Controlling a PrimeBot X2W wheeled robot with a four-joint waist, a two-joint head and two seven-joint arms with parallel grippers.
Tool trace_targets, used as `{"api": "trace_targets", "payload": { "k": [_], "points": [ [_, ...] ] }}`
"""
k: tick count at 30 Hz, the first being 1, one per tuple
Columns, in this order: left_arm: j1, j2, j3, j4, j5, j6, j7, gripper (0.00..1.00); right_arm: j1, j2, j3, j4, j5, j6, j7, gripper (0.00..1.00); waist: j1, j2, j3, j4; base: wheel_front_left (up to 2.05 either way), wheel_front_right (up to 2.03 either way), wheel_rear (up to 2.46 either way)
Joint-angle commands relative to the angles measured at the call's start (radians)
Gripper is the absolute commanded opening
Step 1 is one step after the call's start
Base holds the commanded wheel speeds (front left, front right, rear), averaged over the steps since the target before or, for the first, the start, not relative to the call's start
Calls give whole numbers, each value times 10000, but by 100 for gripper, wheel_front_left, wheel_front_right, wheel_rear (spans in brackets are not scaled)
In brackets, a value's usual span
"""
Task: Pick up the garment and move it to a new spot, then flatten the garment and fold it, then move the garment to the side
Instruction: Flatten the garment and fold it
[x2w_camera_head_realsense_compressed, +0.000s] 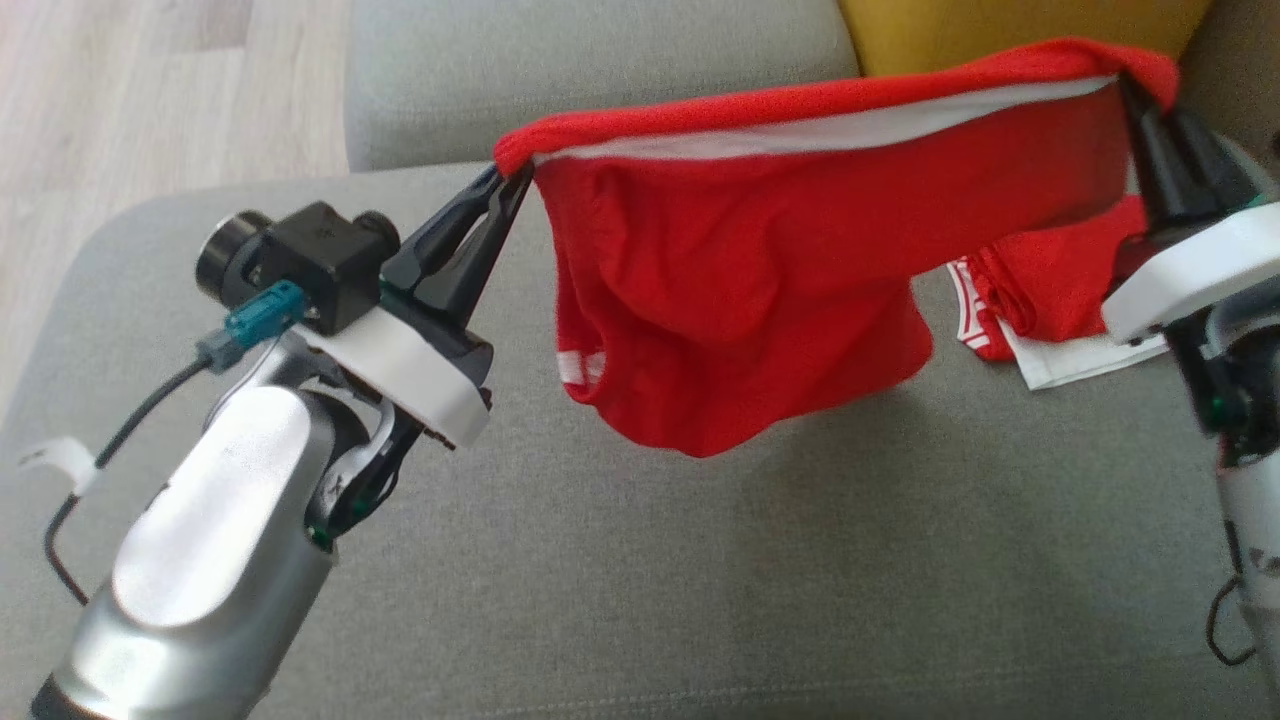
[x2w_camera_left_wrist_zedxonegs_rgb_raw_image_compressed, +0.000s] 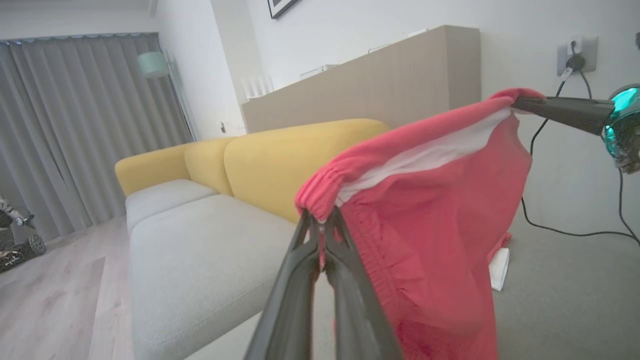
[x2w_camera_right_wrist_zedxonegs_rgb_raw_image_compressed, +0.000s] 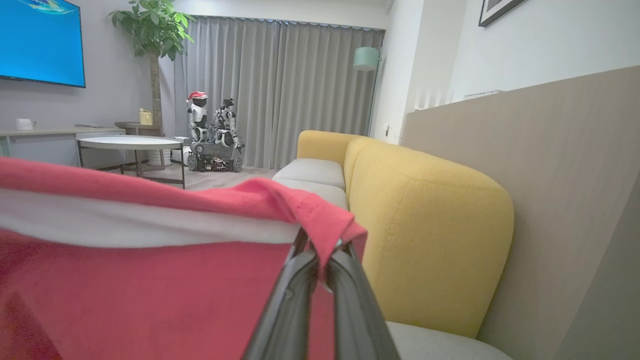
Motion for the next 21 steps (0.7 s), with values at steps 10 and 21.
{"api": "trace_targets", "payload": {
  "k": [10, 21],
  "points": [
    [404, 1011, 345, -2849, -478, 533, 1961, 0, 1180, 125, -911, -3201, 945, 65, 3152, 0, 0, -1, -63, 34, 0, 0, 0],
    [-2731, 1304, 907, -1484, -1321, 79, 3748, 0, -2310, 1218, -1395, -2738, 2408, 65, 5619, 0, 0, -1, 2676, -93, 0, 0, 0]
  ]
}}
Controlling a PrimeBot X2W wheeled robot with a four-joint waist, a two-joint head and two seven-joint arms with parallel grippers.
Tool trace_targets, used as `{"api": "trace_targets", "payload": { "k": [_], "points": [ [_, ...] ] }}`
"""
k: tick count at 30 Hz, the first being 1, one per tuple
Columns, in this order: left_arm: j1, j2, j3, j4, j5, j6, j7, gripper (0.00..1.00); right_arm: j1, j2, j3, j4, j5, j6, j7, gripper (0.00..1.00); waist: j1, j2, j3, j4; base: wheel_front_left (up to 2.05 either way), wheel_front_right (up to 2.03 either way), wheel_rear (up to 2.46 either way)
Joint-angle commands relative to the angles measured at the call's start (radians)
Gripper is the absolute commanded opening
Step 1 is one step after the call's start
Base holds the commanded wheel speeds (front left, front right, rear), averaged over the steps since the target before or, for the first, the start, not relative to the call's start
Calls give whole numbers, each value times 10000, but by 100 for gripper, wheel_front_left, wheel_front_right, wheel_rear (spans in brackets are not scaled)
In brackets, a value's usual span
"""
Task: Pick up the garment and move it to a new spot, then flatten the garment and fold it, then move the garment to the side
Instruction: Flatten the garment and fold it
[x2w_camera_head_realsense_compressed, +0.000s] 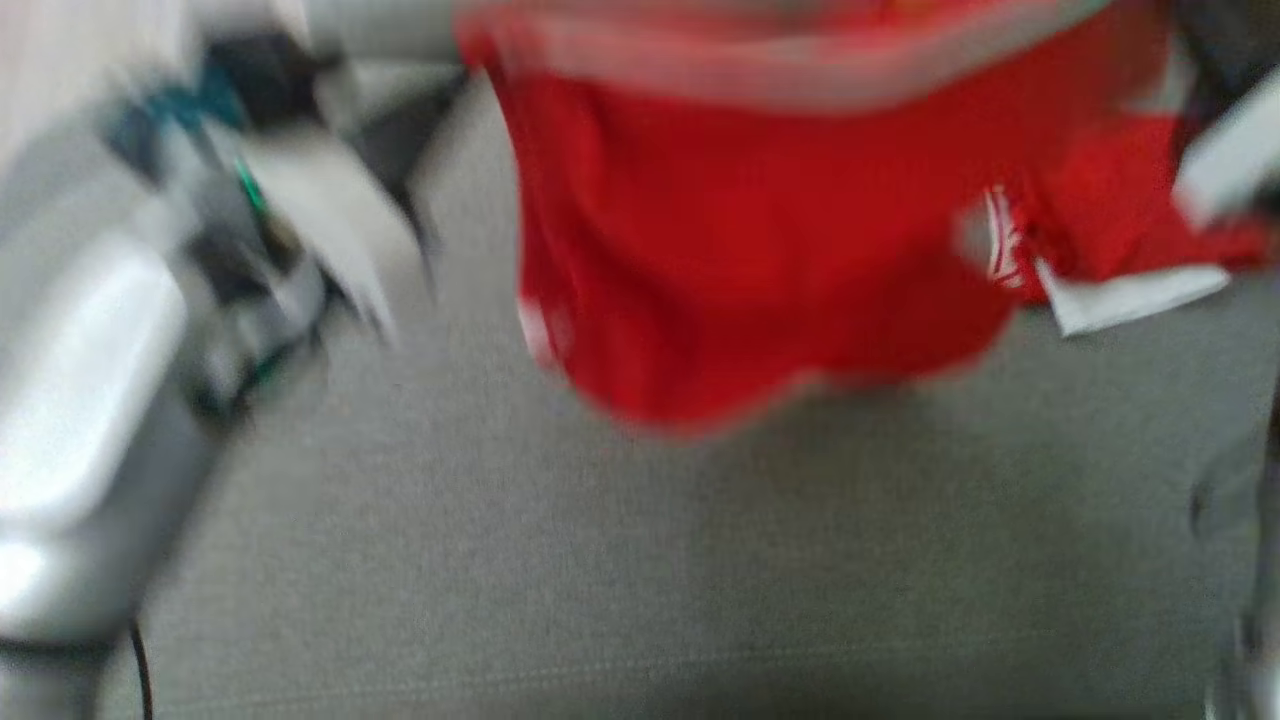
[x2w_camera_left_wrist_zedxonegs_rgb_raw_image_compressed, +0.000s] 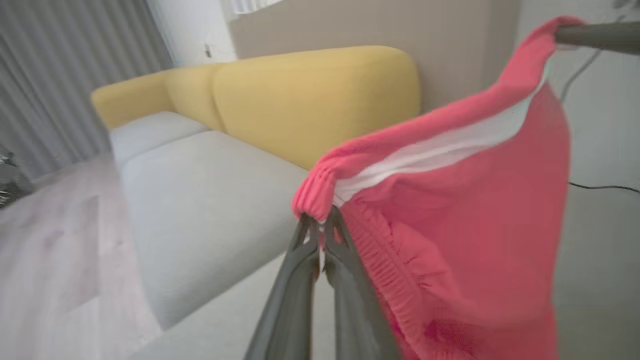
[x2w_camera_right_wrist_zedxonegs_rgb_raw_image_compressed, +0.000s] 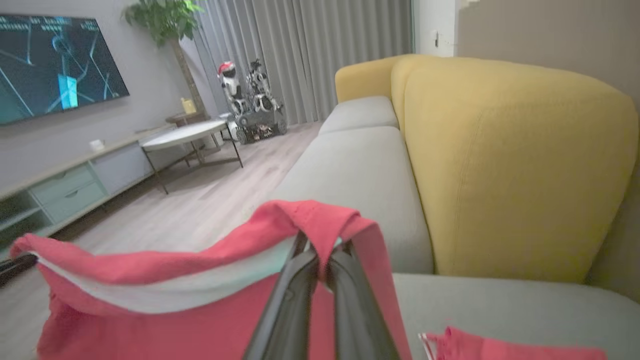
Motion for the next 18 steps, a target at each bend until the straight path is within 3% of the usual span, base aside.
{"api": "trace_targets", "payload": {
  "k": [1, 3, 7, 8, 13, 18],
  "points": [
    [-1603, 333, 704, 177, 200, -93, -54, 0, -1505, 200, 87, 82, 78, 65, -97, 0, 0, 0, 1513, -91, 0, 0, 0],
    [-2946, 309, 807, 1096, 491, -173, -304, 0, -3036, 480, -14, 1007, -26, 65, -557, 0, 0, 0, 2216, -125, 0, 0, 0],
    [-5234, 102, 948, 3034, 1189, -230, -1392, 0, -5579, 981, -289, 3174, -600, 65, -2463, 0, 0, 0, 3134, -118, 0, 0, 0],
    [-5234, 102, 948, 3034, 1189, -230, -1392, 0, -5579, 981, -289, 3174, -600, 65, -2463, 0, 0, 0, 3134, -118, 0, 0, 0],
    [-6737, -388, 1004, 5115, 1761, -142, -3168, 0, -7210, 1468, -600, 5812, -478, 65, -4497, 0, 0, 0, 3586, 76, 0, 0, 0],
    [-6606, -865, 487, 6652, 1815, -254, -4065, 0, -7236, 1621, -210, 7742, 188, 65, -4874, 0, 0, 0, 3707, 333, 0, 0, 0]
  ]
}}
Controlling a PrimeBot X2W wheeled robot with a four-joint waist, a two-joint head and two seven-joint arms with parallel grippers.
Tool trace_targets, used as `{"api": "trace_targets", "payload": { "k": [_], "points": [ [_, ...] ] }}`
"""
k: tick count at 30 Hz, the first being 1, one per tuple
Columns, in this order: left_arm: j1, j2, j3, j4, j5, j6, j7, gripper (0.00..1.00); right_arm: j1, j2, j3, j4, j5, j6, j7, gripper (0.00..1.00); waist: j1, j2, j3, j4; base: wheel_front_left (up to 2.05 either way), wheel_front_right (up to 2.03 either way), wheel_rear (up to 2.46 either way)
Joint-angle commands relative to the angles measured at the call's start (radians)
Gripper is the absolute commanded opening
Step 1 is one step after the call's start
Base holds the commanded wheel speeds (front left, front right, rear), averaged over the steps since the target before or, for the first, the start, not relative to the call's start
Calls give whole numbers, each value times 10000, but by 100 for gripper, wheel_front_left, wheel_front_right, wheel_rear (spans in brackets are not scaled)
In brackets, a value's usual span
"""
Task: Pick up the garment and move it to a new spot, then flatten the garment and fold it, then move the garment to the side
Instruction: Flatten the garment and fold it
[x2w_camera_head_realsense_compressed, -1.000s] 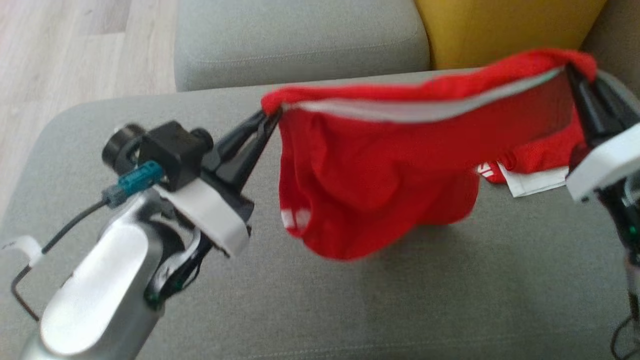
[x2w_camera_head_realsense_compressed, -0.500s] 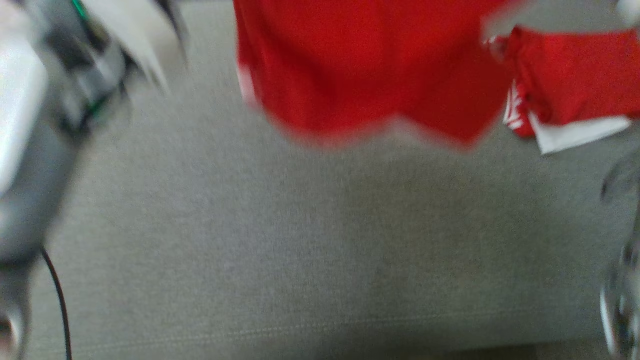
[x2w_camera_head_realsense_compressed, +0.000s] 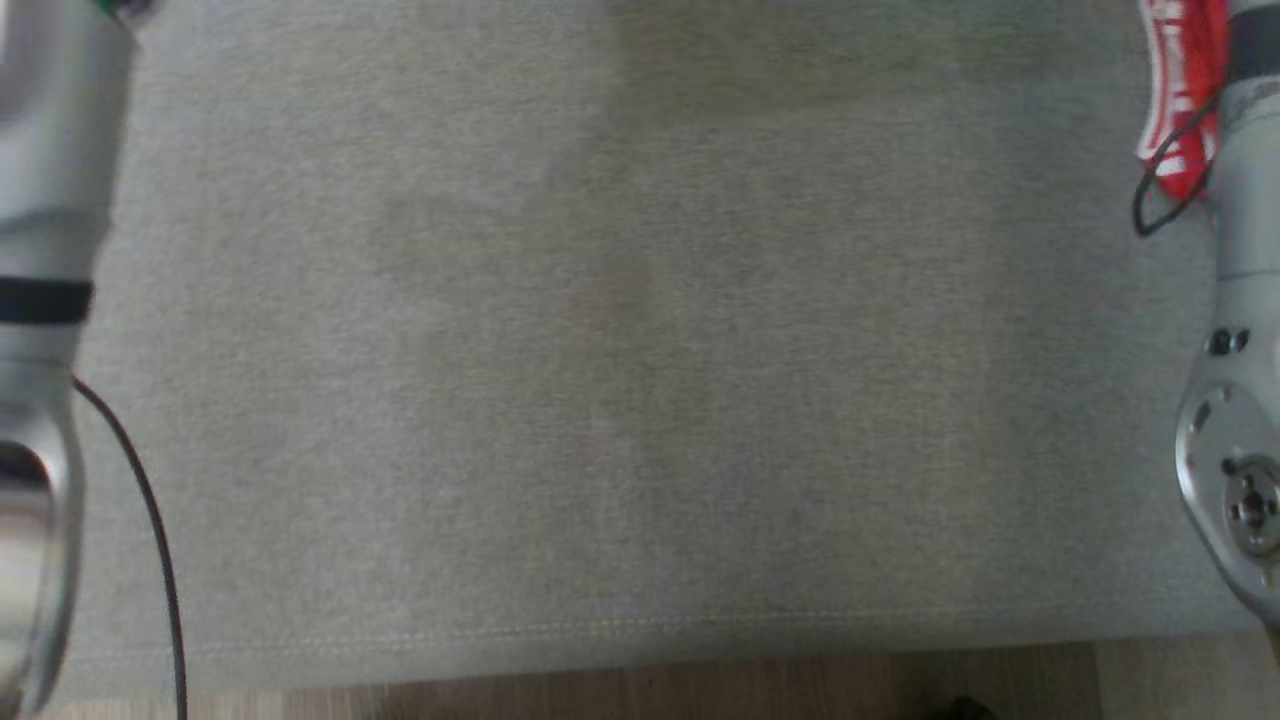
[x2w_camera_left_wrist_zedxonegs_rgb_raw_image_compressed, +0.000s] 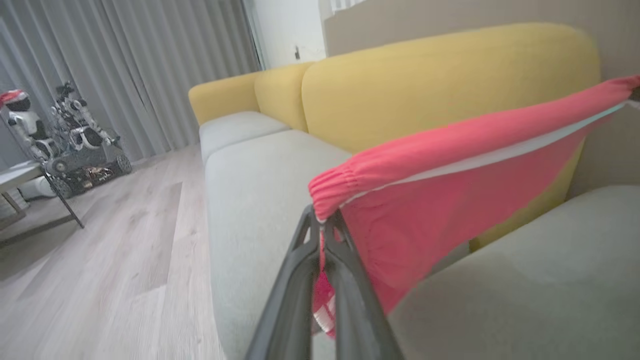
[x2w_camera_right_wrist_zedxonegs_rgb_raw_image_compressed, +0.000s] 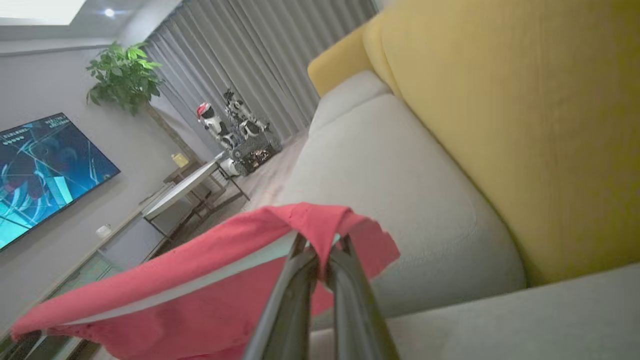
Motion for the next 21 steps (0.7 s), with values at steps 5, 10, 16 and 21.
{"api": "trace_targets", "payload": {
  "k": [5, 10, 16, 21],
  "points": [
    [533, 200, -378, 770, -33, -58, -628, 0, 476, 126, 526, 876, 685, 65, 348, 0, -5, 1, -23, 322, 0, 0, 0],
    [1818, 64, -1369, 1420, -160, -94, -896, 0, 1519, -35, 1012, 1623, 1495, 65, 1286, 0, -5, 1, -416, 458, 0, 0, 0],
    [3307, 101, -2529, 1648, -699, -99, -1108, 0, 2880, -476, 1534, 2143, 2181, 65, 2333, 0, -5, 1, -1170, 594, 0, 0, 0],
    [4083, 330, -3484, 1620, -1105, -100, -1127, 0, 3778, -938, 2398, 1706, 2478, 65, 3033, 0, -5, 1, -1693, 718, 0, 0, 0]
  ]
}}
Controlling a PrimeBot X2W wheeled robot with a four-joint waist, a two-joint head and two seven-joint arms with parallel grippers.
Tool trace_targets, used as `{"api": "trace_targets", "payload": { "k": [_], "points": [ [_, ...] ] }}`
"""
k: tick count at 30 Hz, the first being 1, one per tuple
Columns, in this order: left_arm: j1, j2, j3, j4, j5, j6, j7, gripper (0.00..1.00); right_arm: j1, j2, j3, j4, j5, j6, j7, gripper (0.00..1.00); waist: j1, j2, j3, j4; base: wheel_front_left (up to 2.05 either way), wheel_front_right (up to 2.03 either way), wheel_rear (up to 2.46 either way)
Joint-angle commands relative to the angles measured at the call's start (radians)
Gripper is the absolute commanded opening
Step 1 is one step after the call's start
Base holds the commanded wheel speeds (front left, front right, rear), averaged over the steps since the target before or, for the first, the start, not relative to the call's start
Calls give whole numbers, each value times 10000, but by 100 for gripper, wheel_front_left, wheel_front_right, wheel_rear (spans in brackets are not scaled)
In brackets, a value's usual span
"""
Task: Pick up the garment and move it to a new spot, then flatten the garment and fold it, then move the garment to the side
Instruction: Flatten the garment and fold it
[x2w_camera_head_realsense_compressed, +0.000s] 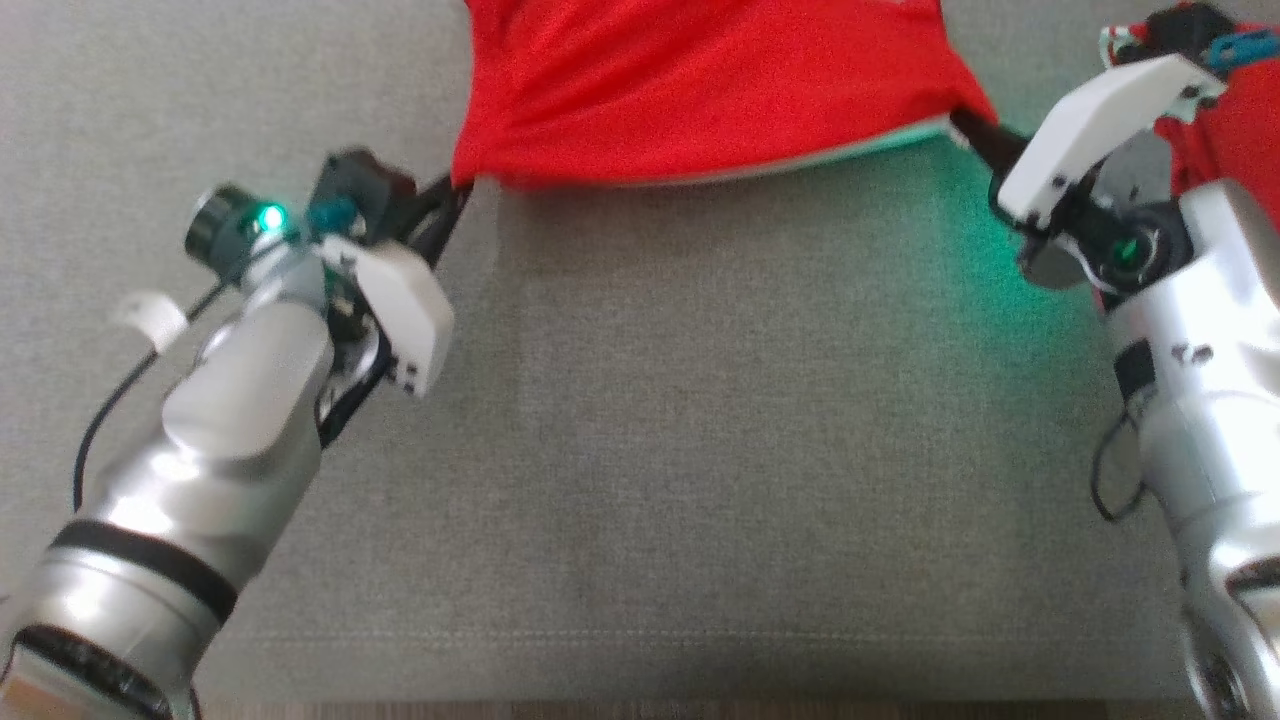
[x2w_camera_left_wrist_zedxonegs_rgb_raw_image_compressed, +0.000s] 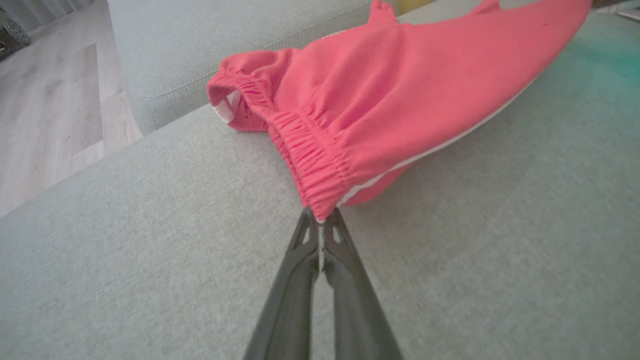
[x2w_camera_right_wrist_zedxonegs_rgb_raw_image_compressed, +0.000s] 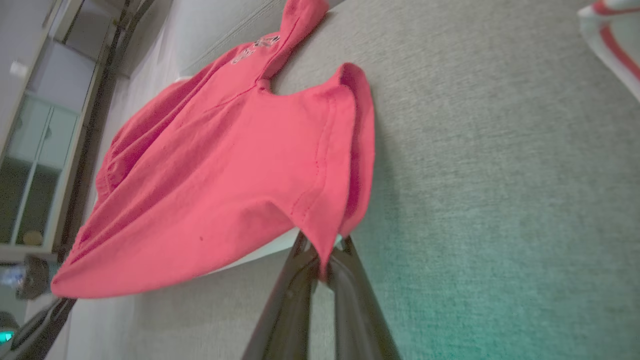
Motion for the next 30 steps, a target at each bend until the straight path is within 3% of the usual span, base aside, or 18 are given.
{"api": "trace_targets", "payload": {
  "k": [1, 13, 22, 30],
  "points": [
    [-192, 520, 76, -208, -94, 13, -158, 0, 133, -177, 493, -669, 45, 65, 171, 0, 0, 0, -296, 116, 0, 0, 0],
    [1159, 725, -1248, -195, -779, 12, -406, 0, 2347, -2224, 2860, -2574, 1050, 65, 1280, 0, 0, 0, -1623, 169, 0, 0, 0],
    [2204, 782, -1908, -718, -1300, 12, -320, 0, 3596, -3301, 3701, -3543, 1796, 65, 2284, 0, 0, 0, -2415, 106, 0, 0, 0],
    [3421, 1194, -2481, -2076, -1626, 28, 270, 0, 4931, -4353, 3893, -4566, 2451, 65, 3356, 0, 0, 0, -3140, 87, 0, 0, 0]
  ]
}}
